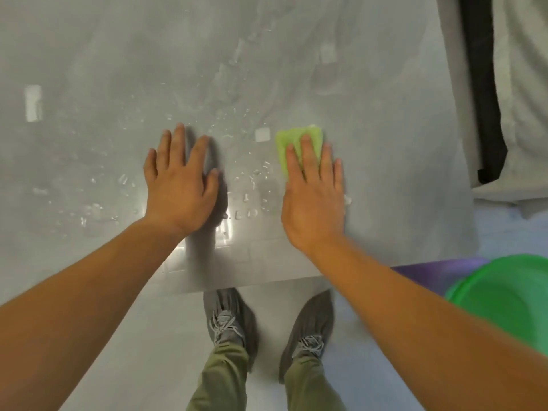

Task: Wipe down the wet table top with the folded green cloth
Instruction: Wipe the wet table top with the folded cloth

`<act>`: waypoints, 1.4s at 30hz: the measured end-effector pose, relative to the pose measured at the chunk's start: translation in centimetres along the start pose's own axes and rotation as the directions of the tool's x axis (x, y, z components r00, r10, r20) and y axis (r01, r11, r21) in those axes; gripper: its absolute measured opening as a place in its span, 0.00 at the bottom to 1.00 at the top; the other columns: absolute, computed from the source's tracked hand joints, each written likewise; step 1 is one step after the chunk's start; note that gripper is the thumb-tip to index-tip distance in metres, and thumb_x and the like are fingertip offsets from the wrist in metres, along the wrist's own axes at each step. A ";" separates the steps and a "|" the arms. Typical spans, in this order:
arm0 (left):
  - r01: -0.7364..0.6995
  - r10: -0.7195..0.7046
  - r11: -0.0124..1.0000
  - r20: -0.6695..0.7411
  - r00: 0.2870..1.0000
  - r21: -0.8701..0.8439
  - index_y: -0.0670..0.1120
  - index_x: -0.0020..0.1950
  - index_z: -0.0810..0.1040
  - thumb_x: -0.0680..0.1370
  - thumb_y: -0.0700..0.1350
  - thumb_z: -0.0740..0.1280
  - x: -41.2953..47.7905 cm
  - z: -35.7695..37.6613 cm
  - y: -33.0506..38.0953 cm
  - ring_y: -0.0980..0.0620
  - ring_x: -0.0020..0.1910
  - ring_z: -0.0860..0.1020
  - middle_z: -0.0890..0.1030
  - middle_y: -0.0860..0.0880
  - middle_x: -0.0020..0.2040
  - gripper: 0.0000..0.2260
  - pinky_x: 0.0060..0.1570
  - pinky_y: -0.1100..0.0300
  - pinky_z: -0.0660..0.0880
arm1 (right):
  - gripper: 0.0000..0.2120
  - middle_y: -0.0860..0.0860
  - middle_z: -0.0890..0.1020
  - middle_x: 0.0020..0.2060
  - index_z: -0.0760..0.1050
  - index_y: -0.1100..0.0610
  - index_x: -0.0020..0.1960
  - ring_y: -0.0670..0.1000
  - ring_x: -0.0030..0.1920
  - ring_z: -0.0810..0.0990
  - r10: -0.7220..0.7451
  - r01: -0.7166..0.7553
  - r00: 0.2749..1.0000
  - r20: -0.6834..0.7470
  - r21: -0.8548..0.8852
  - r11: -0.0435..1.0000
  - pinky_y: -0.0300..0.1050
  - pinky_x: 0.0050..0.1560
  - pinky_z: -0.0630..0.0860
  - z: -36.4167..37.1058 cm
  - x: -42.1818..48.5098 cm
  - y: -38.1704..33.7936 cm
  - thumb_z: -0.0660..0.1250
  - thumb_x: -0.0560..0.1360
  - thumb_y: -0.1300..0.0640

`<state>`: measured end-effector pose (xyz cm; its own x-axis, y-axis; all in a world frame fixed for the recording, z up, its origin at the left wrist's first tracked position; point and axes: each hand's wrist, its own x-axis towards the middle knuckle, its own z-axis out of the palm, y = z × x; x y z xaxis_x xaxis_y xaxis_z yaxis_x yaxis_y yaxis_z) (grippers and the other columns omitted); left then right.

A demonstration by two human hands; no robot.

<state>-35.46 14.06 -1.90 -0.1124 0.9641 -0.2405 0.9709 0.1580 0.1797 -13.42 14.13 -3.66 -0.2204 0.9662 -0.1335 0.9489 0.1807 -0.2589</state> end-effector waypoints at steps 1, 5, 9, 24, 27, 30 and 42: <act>-0.002 0.002 1.000 0.004 1.000 -0.009 0.51 0.80 0.56 0.83 0.53 0.55 0.4 -0.3 -0.5 0.41 0.81 0.45 0.49 0.41 0.82 0.25 0.77 0.42 0.43 | 0.35 0.55 0.50 0.81 0.52 0.53 0.81 0.64 0.79 0.46 -0.054 0.054 0.998 0.016 0.002 0.999 0.65 0.77 0.49 0.5 -1.9 -1.3 0.60 0.76 0.58; -0.034 0.035 0.999 0.030 0.999 -0.019 0.50 0.81 0.55 0.83 0.54 0.55 2.5 -1.3 -2.6 0.40 0.81 0.45 0.48 0.41 0.82 0.26 0.77 0.42 0.44 | 0.33 0.53 0.53 0.81 0.57 0.51 0.80 0.62 0.80 0.48 -0.268 0.269 0.958 0.099 0.008 0.963 0.65 0.76 0.53 1.7 -7.2 -3.7 0.62 0.77 0.57; -0.090 0.090 0.996 0.035 0.995 0.003 0.51 0.81 0.52 0.83 0.56 0.53 5.9 -2.5 -4.2 0.40 0.81 0.43 0.46 0.42 0.82 0.27 0.78 0.43 0.42 | 0.31 0.56 0.56 0.80 0.55 0.52 0.80 0.64 0.79 0.54 0.001 0.000 1.000 0.007 -0.038 0.999 0.66 0.75 0.56 0.4 2.0 -0.8 0.56 0.78 0.55; -0.140 0.139 0.990 0.047 0.989 0.019 0.46 0.70 0.69 0.80 0.57 0.52 14.2 -5.9 -4.2 0.36 0.73 0.63 0.66 0.39 0.73 0.23 0.74 0.43 0.56 | 0.30 0.48 0.48 0.81 0.52 0.49 0.81 0.55 0.81 0.46 -0.010 0.008 0.995 0.098 0.025 1.000 0.58 0.79 0.46 -2.0 10.8 0.0 0.51 0.79 0.54; -0.148 0.149 0.989 0.062 0.987 -0.015 0.48 0.78 0.58 0.82 0.57 0.53 18.0 -6.0 -4.2 0.38 0.80 0.46 0.51 0.38 0.81 0.26 0.78 0.44 0.45 | 0.28 0.51 0.50 0.81 0.53 0.50 0.80 0.56 0.80 0.48 0.149 -0.150 0.988 0.034 0.052 0.987 0.56 0.79 0.44 -3.2 19.0 0.9 0.54 0.81 0.56; -0.114 0.116 0.993 0.042 0.992 -0.037 0.50 0.81 0.52 0.82 0.57 0.52 22.0 -6.3 -4.2 0.39 0.80 0.41 0.45 0.40 0.82 0.28 0.78 0.45 0.41 | 0.28 0.51 0.51 0.81 0.52 0.50 0.81 0.57 0.80 0.49 0.150 -0.150 0.989 0.008 0.022 0.988 0.56 0.79 0.44 -4.3 26.8 1.5 0.55 0.82 0.55; -0.049 0.047 0.997 0.045 0.998 0.055 0.49 0.81 0.54 0.81 0.61 0.47 26.8 -6.4 -2.8 0.32 0.79 0.46 0.50 0.37 0.81 0.30 0.77 0.38 0.47 | 0.29 0.54 0.56 0.80 0.56 0.52 0.80 0.63 0.79 0.54 -0.177 0.176 0.984 0.008 -0.115 0.978 0.61 0.77 0.52 -4.2 37.8 -1.1 0.55 0.79 0.56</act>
<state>-42.53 40.79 -2.70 -0.0571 0.9599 -0.2744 0.9855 0.0982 0.1385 -21.81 51.23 -4.37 -0.3861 0.9177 -0.0930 0.9147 0.3680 -0.1668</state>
